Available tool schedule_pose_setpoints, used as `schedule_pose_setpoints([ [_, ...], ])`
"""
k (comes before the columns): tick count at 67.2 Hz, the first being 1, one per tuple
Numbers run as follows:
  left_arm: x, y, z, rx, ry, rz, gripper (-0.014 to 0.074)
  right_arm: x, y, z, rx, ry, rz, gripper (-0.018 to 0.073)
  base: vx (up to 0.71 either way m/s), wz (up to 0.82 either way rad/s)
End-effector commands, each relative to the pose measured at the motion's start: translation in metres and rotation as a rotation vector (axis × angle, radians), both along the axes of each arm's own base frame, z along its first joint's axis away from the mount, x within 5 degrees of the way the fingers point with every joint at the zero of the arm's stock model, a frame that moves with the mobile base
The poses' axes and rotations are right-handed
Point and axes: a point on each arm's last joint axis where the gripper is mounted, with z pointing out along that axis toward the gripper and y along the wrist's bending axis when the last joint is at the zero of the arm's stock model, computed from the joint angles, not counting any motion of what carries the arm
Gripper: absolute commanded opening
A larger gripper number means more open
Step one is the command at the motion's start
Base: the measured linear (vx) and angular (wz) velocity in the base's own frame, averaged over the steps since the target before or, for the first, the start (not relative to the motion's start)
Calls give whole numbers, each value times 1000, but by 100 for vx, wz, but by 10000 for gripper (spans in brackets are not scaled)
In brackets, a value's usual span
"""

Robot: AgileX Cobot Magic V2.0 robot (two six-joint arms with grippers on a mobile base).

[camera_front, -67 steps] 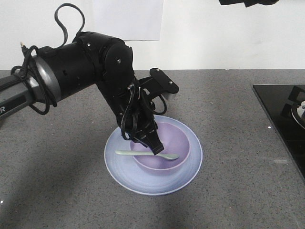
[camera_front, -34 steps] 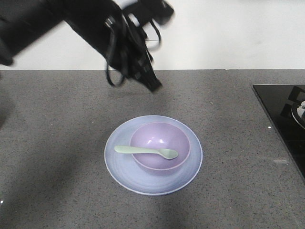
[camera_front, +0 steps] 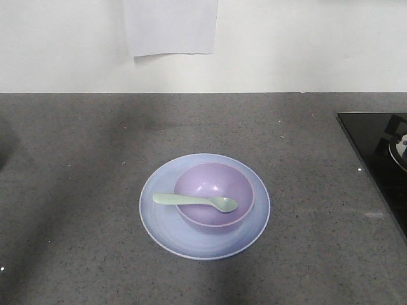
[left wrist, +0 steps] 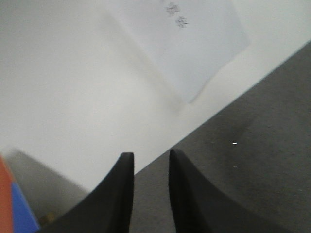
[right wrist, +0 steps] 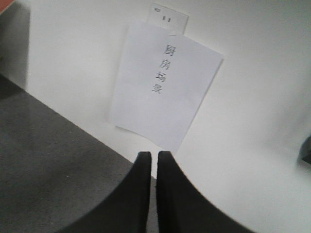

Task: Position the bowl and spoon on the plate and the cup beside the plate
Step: 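Raise the left gripper away from the bowl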

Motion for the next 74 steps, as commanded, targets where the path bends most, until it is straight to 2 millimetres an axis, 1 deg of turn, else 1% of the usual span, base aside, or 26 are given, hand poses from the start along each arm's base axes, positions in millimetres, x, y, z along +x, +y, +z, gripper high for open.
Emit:
schedule_pose_setpoints([
  [1,-25,39,32,-50,-165,107,185,-20,-13,26,56,-145,-55,-11,0,0],
  [6,-34,63,39,-117,-203,208,191,-25,-14,27,64,-134,-57,-11,0,0],
  [10,-41,76,42,-149,-226,264,205,-27,-15,27,64,-123,-53,-11,0,0],
  [17,-44,93,44,-192,-245,352,257,-30,-15,26,53,-100,-50,-11,0,0],
  [23,-40,100,40,-214,-237,395,321,-30,-15,23,38,-74,-47,-11,0,0],
  [29,-31,101,28,-210,-193,408,386,-30,-15,21,12,-58,-42,-11,0,0],
  [35,-10,103,7,-181,-117,445,450,-31,-15,20,-7,-58,-37,-11,0,0],
  [39,3,107,-7,-189,-75,485,474,-31,-15,20,-7,-58,-37,-11,0,0],
  [40,8,108,-13,-191,-58,500,479,-31,-15,20,-7,-59,-37,-11,0,0],
  [48,33,115,-33,-233,16,518,487,-32,-15,19,-13,-45,-36,-11,0,0],
  [54,46,129,-44,-307,41,541,487,-32,-15,16,-24,-20,-33,-11,0,0],
  [63,60,157,-60,-435,106,575,487,-33,-15,14,-37,6,-29,-11,0,0],
  [68,62,175,-67,-481,142,577,486,-33,-15,13,-40,12,-28,-11,0,0],
  [74,64,191,-73,-538,173,559,486,-33,-15,13,-43,18,-28,-11,0,0],
])
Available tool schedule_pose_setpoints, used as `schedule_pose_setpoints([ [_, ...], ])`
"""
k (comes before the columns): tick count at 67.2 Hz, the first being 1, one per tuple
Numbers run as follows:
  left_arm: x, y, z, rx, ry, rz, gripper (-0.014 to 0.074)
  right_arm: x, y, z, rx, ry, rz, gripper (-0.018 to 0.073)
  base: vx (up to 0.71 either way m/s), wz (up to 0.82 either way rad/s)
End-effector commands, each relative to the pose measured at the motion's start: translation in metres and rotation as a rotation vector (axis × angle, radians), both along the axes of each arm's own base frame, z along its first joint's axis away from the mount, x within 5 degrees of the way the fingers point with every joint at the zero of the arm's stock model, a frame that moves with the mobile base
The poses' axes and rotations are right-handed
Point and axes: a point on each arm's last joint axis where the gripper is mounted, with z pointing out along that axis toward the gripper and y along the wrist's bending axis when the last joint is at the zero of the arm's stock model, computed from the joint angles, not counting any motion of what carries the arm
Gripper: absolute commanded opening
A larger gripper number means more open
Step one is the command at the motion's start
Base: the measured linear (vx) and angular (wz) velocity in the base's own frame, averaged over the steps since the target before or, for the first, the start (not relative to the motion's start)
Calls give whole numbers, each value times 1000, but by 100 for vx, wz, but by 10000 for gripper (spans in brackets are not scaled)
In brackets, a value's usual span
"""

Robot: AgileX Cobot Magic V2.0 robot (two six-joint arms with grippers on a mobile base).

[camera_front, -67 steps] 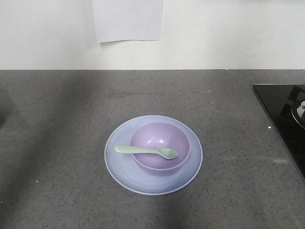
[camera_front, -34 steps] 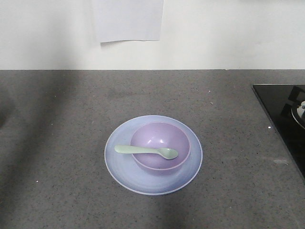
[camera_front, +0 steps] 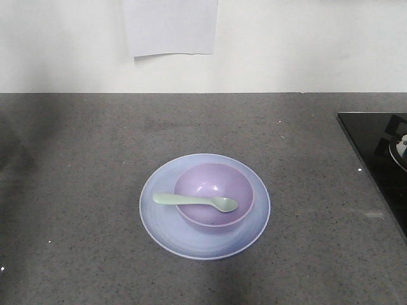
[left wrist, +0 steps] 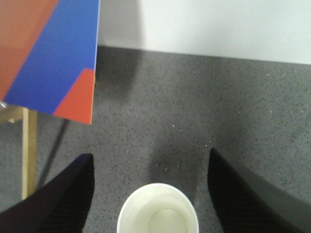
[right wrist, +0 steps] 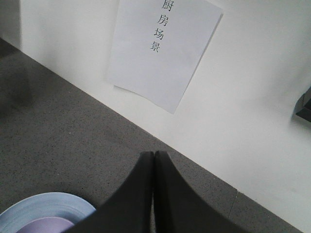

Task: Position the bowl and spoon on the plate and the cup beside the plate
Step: 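Raise the left gripper away from the bowl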

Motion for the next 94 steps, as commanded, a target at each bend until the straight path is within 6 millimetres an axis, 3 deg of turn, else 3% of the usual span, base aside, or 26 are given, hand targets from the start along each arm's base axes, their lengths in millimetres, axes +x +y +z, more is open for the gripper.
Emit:
schedule_pose_setpoints([
  [1,-7,11,16,-31,-107,-31,486,-12,-5,17,31,-101,-4,-11,0,0],
  [19,0,46,-17,-109,44,-31,486,-12,-4,15,25,-86,1,-11,0,0],
  [34,17,53,-76,-171,195,-42,486,-1,0,6,4,-40,5,-11,0,0],
  [42,22,55,-97,-191,252,-54,486,5,2,3,0,-28,5,-11,0,0],
  [77,29,58,-106,-187,268,-50,486,9,3,0,-26,-28,15,-11,0,0],
  [94,24,70,-106,-215,259,-7,486,9,3,0,-27,-25,16,-11,0,0],
])
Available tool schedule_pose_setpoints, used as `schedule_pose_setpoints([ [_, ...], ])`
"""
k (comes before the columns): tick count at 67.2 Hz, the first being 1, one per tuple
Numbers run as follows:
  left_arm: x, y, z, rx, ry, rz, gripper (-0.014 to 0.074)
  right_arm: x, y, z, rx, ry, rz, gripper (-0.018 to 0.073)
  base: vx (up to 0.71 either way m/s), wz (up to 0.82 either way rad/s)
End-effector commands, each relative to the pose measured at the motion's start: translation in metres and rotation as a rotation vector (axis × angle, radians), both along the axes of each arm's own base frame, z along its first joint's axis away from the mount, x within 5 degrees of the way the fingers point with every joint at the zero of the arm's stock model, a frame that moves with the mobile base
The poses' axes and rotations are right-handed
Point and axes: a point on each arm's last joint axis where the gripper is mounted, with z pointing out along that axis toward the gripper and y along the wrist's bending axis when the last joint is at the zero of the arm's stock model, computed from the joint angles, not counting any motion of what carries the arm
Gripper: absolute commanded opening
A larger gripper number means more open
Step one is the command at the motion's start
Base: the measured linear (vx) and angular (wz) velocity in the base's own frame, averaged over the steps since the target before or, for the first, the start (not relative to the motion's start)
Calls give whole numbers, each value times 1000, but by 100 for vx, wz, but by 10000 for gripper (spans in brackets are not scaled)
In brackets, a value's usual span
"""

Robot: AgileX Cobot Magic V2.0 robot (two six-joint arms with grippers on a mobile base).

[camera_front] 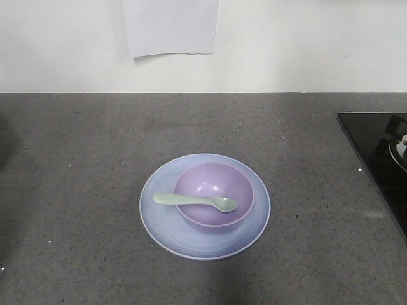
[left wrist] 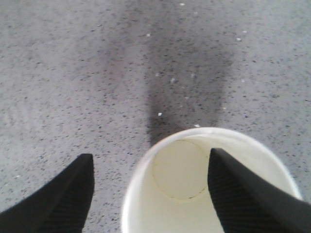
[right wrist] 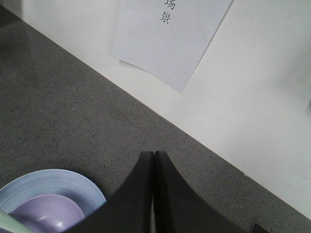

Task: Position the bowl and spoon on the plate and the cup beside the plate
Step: 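Raise the left gripper away from the bowl, then lower the left gripper into the brown paper cup and grasp its rim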

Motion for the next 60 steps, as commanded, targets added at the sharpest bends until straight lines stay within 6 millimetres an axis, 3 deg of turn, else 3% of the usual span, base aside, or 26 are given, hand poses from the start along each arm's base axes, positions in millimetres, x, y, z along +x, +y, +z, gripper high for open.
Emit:
schedule_pose_setpoints([
  [1,-7,0,25,18,-101,31,486,-9,-4,17,33,-102,-1,-11,0,0],
  [14,-6,0,25,-4,-109,35,486,-9,-4,17,30,-103,0,-11,0,0],
  [43,0,3,1,-39,-37,39,485,-10,-4,16,24,-90,2,-11,0,0],
  [52,-1,4,-15,-48,-9,43,465,-10,-4,16,24,-90,2,-11,0,0],
  [60,-1,5,-18,-39,-15,32,415,-10,-4,15,23,-87,3,-11,0,0],
])
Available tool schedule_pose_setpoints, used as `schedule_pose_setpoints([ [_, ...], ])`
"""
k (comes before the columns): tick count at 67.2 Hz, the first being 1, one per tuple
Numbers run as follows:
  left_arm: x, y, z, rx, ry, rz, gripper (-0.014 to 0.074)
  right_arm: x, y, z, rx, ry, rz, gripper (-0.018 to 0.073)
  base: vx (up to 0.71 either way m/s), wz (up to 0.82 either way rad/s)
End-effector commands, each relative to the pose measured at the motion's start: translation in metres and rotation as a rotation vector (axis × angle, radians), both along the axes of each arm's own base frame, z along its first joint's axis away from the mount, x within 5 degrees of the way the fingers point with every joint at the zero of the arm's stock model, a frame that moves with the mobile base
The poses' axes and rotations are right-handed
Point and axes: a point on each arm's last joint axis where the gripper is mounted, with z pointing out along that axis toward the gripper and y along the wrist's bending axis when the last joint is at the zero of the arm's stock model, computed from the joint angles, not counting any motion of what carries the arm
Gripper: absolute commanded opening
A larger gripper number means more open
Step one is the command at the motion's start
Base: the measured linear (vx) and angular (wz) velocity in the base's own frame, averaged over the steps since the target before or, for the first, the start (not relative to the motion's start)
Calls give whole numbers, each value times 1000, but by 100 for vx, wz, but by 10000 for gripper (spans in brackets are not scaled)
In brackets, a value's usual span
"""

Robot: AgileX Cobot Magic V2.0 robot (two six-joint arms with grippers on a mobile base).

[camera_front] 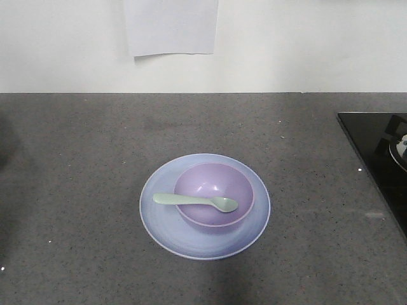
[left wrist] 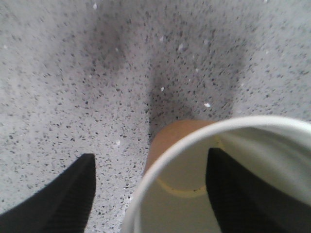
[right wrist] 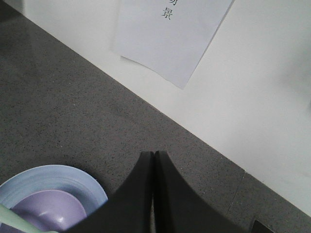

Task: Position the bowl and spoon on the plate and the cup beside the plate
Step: 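Lower the left gripper into the brown paper cup and grasp its rim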

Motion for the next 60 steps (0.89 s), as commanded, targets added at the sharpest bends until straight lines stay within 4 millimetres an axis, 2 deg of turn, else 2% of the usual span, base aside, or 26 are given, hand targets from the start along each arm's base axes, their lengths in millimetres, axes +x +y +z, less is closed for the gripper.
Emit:
schedule_pose_setpoints([
  [1,-2,0,25,38,-111,8,406,-9,-3,16,32,-97,0,-11,0,0],
  [9,-2,0,25,41,-118,8,290,-9,-3,16,36,-96,3,-11,0,0],
  [21,-1,-2,29,32,-137,-21,-11,-10,-3,16,37,-94,4,-11,0,0],
  [31,1,-19,42,-35,-234,-132,-8,-10,-1,17,55,-88,19,-11,0,0],
  [40,5,-47,59,-53,-321,-228,-8,-11,0,17,64,-84,26,-11,0,0],
  [47,9,-78,69,-42,-352,-328,-8,-11,0,17,66,-84,27,-11,0,0],
  [60,16,-157,82,-34,-357,-567,-8,-11,0,16,66,-79,30,-11,0,0],
])
